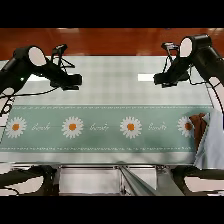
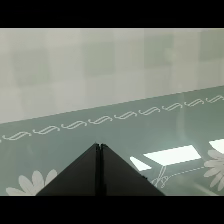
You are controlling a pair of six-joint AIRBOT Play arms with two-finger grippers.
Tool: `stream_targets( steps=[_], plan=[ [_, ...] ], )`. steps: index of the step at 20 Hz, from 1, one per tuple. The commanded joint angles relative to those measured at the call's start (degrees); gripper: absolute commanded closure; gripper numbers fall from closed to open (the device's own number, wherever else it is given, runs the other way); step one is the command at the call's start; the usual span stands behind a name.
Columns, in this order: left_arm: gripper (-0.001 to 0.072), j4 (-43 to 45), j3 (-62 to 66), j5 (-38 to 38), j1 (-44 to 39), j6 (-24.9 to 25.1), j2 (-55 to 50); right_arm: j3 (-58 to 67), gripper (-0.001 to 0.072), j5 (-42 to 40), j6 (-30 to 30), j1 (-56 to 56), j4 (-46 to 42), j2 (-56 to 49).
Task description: Fold the shirts.
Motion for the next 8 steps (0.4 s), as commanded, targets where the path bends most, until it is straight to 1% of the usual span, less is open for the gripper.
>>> stream_targets(
  steps=[1, 8],
  plan=[
    [0.069, 0.2, 0.0, -0.1, -0.1, 0.1, -0.1, 0.0, 0.0683, 0.5, 0.0, 0.1, -0.3, 0.0],
    [0.0689, 0.2, 0.0, -0.1, -0.1, 0.1, -1.5, 0.0, 0.0683, 0.5, 0.0, 0.1, -0.3, 0.0]
  ],
)
